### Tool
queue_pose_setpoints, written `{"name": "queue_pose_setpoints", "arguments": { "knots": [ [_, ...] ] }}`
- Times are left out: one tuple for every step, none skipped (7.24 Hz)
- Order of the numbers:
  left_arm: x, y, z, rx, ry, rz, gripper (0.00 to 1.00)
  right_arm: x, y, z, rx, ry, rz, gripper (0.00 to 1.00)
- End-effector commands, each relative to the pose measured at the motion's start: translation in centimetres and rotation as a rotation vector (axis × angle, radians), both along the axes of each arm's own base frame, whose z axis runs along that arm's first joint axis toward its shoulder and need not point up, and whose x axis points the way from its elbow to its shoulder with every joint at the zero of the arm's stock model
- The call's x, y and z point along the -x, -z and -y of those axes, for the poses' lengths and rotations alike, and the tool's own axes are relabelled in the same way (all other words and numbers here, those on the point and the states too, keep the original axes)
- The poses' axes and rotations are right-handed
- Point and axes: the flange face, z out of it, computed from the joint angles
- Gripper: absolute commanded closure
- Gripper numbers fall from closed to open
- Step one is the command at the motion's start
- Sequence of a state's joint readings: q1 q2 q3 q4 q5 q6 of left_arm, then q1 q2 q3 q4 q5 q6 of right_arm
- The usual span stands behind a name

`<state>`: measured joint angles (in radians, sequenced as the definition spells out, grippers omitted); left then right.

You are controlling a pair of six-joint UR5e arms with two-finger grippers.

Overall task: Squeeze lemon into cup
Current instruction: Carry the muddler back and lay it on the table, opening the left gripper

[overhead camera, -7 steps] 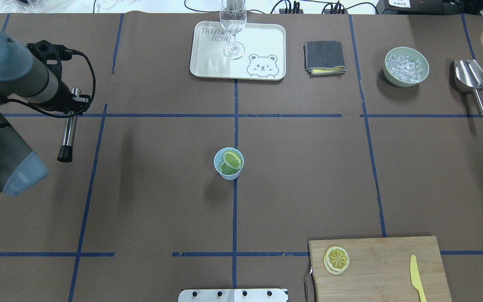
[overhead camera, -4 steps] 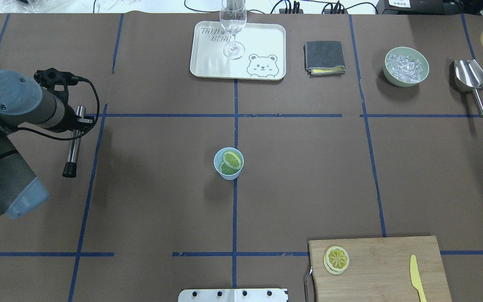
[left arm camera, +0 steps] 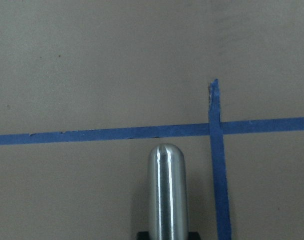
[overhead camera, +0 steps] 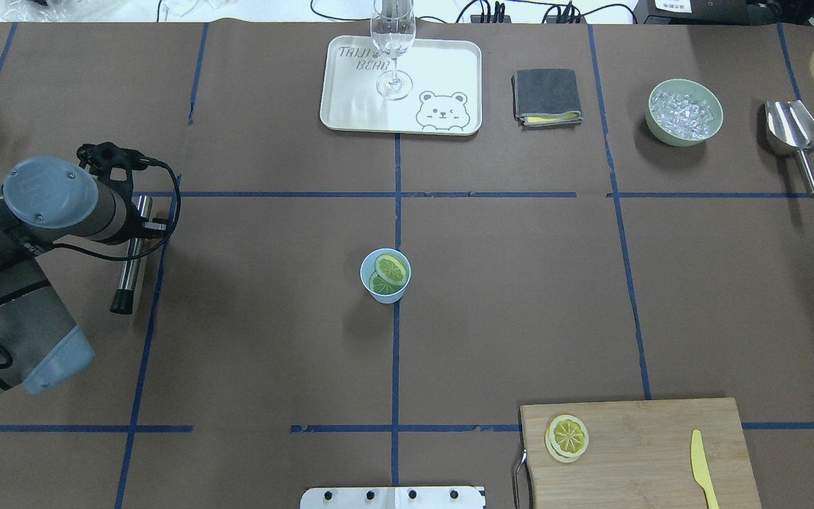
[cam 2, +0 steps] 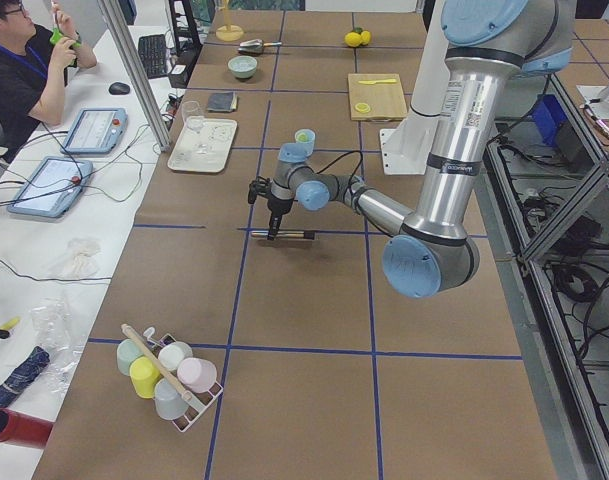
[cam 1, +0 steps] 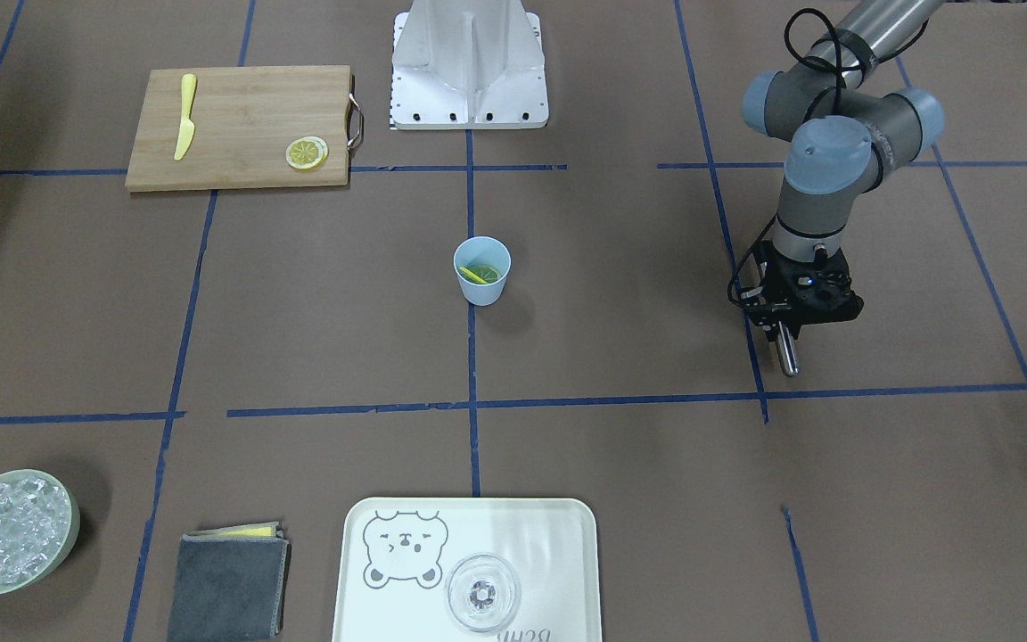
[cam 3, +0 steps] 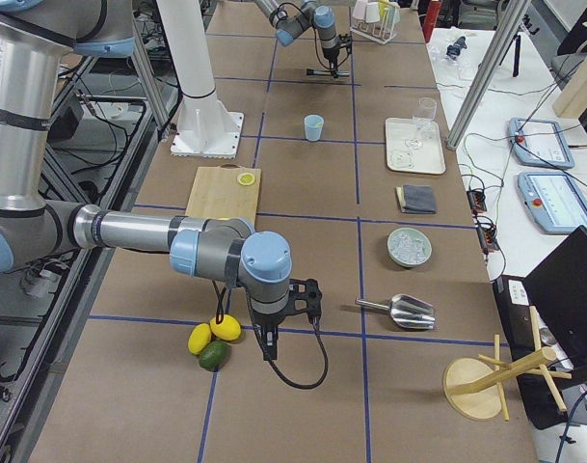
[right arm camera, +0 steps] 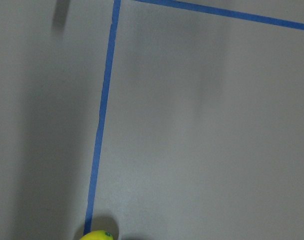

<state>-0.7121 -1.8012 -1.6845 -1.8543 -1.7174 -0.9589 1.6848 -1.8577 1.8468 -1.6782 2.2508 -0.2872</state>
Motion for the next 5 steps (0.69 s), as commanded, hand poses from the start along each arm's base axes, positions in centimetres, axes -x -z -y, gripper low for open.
{"name": "queue_pose_setpoints", "arguments": {
  "knots": [
    [0.0, -0.1, -0.1, -0.027, -0.041, 0.016, 0.01, 0.0, 0.0, 0.0, -0.001, 0.000, 0.000, 0.00],
    [0.0, -0.4, -0.1, -0.025, -0.042, 0.020, 0.00, 0.0, 0.0, 0.0, -0.002, 0.001, 0.000, 0.00],
    [0.0, -0.4, -0.2, -0.024, -0.045, 0.019, 0.00, 0.0, 0.0, 0.0, -0.002, 0.001, 0.000, 0.00],
    [0.3, 1.0, -0.3, -0.038, -0.056, -0.002, 0.00, 0.0, 0.0, 0.0, -0.001, 0.000, 0.001, 0.00],
    [1.3, 3.8, -0.9, -0.052, -0.091, -0.051, 0.00, 0.0, 0.0, 0.0, -0.001, 0.000, 0.000, 0.00]
  ]
}}
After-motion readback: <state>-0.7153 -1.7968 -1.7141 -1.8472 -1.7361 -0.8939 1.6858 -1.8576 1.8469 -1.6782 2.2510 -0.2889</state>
